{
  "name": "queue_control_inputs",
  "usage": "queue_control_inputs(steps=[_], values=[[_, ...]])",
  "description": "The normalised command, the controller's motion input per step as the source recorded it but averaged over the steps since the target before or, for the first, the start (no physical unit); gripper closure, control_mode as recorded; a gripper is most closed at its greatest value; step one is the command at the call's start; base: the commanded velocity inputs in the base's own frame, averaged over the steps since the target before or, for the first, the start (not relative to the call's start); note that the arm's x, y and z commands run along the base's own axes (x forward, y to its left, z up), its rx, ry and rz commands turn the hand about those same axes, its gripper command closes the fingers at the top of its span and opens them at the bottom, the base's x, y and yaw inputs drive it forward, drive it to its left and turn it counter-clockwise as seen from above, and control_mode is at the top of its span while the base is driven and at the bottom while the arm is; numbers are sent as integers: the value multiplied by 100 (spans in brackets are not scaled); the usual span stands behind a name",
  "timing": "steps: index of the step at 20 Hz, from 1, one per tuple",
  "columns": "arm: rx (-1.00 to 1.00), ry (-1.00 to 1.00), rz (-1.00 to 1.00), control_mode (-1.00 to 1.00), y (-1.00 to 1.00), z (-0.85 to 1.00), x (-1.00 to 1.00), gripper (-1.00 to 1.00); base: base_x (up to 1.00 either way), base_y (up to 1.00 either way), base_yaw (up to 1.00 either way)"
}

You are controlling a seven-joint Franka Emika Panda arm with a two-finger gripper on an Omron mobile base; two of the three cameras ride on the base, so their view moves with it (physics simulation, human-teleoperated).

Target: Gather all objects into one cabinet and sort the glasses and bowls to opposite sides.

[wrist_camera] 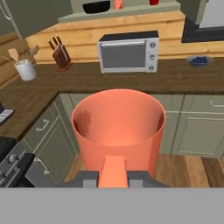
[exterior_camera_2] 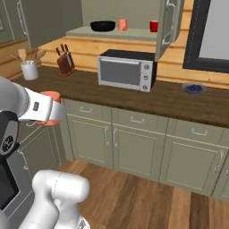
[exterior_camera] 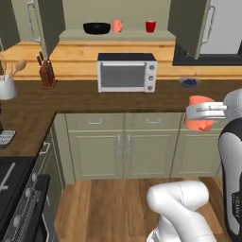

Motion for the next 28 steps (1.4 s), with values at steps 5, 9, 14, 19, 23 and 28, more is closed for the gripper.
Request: queue_control_inputs(steps=[5,9,14,19,23,28], values=[[0,0,0,100,0,0,0,100,33,33,-2],[0,0,0,100,0,0,0,100,54,20,7],[0,0,0,100,0,0,0,100,66,0,-4],[0,0,0,100,0,0,0,100,41,6,-22],[0,0,0,100,0,0,0,100,57,0,-27],[0,0,0,100,0,0,0,100,58,11,-13]])
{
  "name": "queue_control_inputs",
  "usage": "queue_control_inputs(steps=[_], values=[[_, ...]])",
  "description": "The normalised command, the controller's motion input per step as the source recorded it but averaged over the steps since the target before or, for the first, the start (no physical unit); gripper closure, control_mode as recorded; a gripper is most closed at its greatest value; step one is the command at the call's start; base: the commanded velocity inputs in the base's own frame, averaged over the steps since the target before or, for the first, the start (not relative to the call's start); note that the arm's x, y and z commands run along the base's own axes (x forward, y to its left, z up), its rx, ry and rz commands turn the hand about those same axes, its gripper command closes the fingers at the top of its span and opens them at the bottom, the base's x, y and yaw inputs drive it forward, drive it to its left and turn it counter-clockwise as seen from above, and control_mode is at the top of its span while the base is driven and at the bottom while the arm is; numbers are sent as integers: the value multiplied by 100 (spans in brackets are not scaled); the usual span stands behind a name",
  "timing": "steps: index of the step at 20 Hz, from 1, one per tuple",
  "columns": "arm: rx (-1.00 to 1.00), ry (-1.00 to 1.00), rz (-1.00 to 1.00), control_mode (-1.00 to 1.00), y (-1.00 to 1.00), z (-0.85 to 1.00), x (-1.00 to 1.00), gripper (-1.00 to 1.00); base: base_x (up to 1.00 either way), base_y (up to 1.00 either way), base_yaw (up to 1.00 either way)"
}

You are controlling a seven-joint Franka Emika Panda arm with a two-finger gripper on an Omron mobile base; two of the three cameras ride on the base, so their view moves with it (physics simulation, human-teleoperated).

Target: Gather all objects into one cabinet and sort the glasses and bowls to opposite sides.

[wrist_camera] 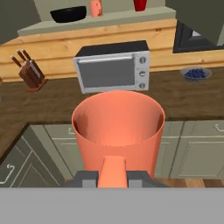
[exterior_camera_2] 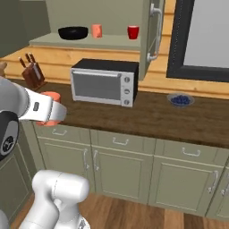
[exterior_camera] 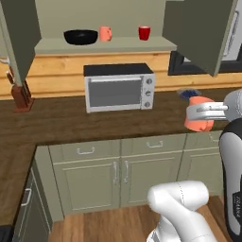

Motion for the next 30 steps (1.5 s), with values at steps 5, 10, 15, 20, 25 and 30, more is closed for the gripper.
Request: queue_control_inputs(steps=[5,10,15,20,25,30], values=[[0,0,0,100,0,0,0,100,59,13,-4],[0,0,0,100,0,0,0,100,63,14,-6],[0,0,0,100,0,0,0,100,50,24,-4],[0,0,0,100,0,0,0,100,52,32,0],[0,0,0,100,0,0,0,100,49,35,0],[0,0,0,100,0,0,0,100,33,28,0]])
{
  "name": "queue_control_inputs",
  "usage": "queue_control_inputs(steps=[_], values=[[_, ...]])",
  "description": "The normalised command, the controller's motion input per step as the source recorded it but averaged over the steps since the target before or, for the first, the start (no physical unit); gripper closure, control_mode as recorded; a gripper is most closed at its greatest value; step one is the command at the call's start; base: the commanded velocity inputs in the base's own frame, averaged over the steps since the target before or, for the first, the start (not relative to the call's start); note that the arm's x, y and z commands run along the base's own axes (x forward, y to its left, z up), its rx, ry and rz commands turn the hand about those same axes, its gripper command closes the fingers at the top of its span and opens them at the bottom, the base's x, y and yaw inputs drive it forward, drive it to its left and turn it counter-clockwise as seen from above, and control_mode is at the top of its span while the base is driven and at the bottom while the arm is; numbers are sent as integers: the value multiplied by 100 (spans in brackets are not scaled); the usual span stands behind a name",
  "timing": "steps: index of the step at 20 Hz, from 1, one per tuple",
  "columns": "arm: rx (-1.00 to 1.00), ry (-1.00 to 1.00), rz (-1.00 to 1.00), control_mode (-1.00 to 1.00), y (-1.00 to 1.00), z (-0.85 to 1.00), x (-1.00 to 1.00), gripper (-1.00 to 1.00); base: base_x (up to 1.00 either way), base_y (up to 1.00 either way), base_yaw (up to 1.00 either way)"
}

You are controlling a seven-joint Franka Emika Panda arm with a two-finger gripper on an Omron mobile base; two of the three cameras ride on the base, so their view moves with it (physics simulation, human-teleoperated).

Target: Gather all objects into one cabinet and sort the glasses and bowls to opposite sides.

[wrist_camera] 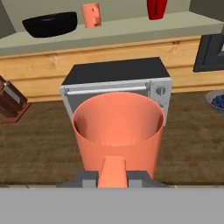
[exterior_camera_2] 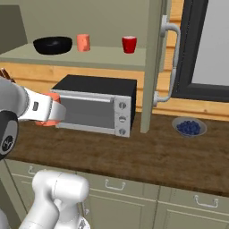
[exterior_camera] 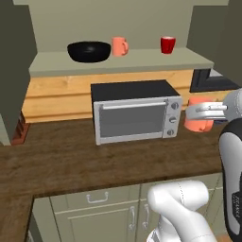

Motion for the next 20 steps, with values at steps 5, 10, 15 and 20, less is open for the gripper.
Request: queue_control_inputs(steps=[5,10,15,20], values=[[0,0,0,100,0,0,0,100,39,20,0],[0,0,0,100,0,0,0,100,25,15,0],[0,0,0,100,0,0,0,100,18,13,0],[0,0,0,-100,19,71,0,100,0,0,0]])
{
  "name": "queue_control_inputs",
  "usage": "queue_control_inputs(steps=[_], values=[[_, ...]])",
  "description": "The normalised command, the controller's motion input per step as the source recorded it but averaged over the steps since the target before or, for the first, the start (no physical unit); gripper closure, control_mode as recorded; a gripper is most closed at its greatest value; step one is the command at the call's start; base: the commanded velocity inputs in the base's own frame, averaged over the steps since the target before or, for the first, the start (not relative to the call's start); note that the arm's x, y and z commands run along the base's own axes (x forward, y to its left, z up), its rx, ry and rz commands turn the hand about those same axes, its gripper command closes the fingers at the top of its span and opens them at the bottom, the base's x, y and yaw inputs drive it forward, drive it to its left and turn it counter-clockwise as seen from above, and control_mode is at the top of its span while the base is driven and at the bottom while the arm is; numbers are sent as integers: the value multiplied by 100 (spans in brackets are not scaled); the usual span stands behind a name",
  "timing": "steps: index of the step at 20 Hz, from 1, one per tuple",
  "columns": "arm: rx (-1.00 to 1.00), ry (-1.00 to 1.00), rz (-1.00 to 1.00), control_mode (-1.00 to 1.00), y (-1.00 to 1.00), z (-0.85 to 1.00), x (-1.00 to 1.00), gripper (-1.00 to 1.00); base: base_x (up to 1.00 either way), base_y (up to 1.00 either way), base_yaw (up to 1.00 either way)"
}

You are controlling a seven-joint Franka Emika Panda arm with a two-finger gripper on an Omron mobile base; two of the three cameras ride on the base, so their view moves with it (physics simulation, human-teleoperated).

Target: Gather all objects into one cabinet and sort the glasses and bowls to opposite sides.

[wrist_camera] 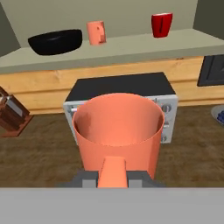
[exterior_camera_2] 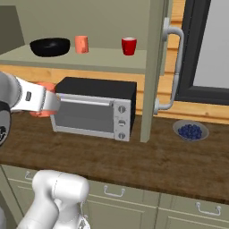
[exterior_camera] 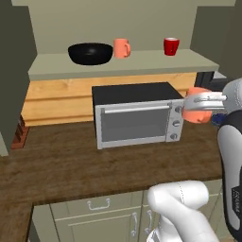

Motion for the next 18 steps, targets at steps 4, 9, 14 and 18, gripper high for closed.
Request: queue_control_inputs(steps=[4,9,14,18], values=[[0,0,0,-100,7,79,0,100,0,0,0],[0,-1,0,-100,0,69,13,100,0,0,0],[0,-2,-2,-100,-3,19,49,100,0,0,0],[0,-5,-7,-100,-12,-31,89,100,0,0,0]])
